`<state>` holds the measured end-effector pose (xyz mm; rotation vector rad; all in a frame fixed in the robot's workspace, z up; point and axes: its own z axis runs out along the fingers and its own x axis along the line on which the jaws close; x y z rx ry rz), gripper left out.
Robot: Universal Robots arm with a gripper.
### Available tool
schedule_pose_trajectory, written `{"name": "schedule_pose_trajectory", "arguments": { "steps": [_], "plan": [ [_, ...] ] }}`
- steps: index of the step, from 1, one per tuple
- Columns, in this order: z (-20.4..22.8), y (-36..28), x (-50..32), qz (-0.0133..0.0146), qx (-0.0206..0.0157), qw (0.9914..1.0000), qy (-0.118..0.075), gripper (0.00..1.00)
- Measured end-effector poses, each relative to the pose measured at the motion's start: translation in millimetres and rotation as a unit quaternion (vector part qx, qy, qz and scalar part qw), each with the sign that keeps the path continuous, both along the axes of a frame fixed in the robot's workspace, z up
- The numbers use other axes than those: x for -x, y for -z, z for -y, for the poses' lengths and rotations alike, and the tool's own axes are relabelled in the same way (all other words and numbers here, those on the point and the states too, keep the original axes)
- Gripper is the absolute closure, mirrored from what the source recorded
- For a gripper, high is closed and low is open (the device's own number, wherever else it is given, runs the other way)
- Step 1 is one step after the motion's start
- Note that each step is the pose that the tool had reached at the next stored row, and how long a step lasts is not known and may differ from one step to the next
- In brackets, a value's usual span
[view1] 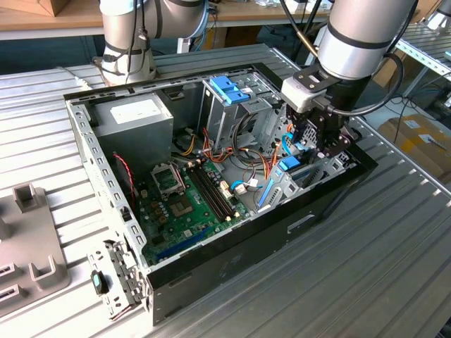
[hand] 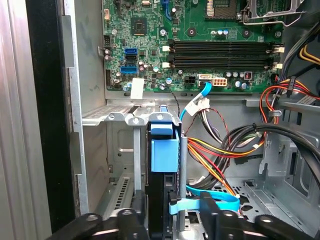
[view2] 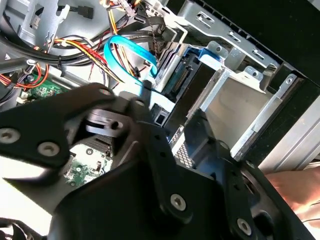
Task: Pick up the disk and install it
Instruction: 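Insert the first disk wire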
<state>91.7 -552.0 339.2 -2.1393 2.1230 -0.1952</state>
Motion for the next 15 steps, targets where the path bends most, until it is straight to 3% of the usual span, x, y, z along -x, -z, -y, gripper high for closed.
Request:
{"name": "schedule_pose_trajectory", "arguments": {
  "steps": [3, 4, 10, 15],
  "plan": [
    [0.0, 0.1, 0.0, 0.0000, 0.0000, 1.00000, 0.000, 0.35],
    [0.0, 0.2, 0.0, 0.0000, 0.0000, 1.00000, 0.000, 0.29],
    [0.0, -0.5, 0.0, 0.0000, -0.0001, 1.00000, 0.000, 0.29],
    [0.0, -9.0, 0.0, 0.0000, -0.0001, 1.00000, 0.000, 0.29]
  ]
}}
